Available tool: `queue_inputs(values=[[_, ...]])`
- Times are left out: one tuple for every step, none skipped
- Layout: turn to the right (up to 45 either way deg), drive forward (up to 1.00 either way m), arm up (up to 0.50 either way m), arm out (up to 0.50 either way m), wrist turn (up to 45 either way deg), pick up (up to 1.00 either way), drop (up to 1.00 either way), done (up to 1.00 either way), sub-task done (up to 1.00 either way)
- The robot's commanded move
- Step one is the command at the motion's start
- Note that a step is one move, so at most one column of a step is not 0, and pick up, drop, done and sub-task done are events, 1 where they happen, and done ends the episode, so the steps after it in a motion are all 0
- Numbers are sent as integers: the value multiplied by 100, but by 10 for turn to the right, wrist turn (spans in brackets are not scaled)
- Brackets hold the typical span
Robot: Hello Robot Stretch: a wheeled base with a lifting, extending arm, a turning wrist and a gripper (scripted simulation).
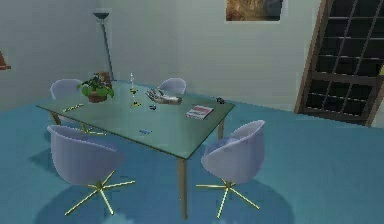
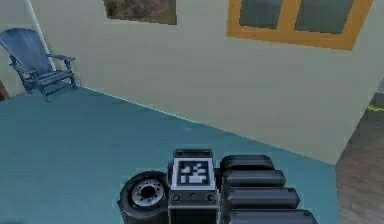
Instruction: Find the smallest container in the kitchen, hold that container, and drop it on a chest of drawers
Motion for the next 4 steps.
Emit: queue_inputs(values=[[0, 5, 0, 0, 0, 0, 0, 0, 0], [-450, 0, 0, 0, 0, 0, 0, 0, 0], [-330, 0, 0, 0, 0, 0, 0, 0, 0], [0, 100, 0, 0, 0, 0, 0, 0, 0]])
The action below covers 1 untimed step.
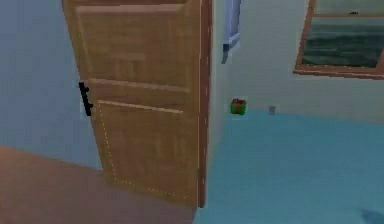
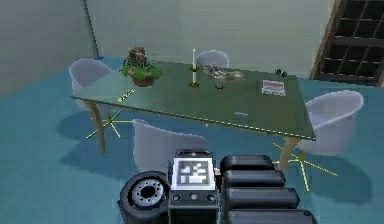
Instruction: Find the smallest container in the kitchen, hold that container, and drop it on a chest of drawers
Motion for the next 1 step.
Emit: queue_inputs(values=[[-450, 0, 0, 0, 0, 0, 0, 0, 0]])
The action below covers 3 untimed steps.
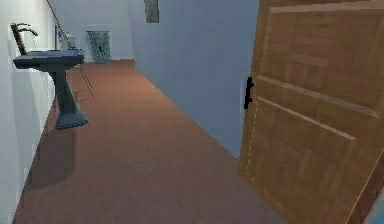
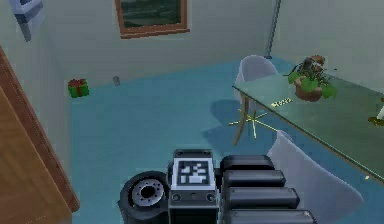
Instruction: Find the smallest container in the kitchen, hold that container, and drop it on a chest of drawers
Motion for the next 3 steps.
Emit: queue_inputs(values=[[-120, 0, 0, 0, 0, 0, 0, 0, 0], [-30, 0, 0, 0, 0, 0, 0, 0, 0], [450, 0, 0, 0, 0, 0, 0, 0, 0]])
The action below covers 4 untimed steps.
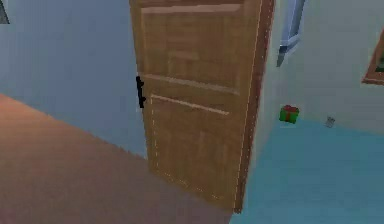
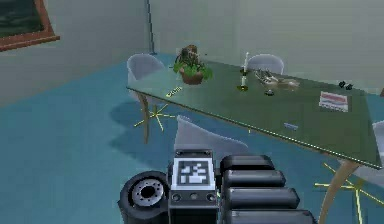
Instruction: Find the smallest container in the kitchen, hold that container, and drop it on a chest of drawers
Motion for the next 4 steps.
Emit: queue_inputs(values=[[450, 0, 0, 0, 0, 0, 0, 0, 0], [300, 0, 0, 0, 0, 0, 0, 0, 0], [0, 20, 0, 0, 0, 0, 0, 0, 0], [-450, 0, 0, 0, 0, 0, 0, 0, 0]])
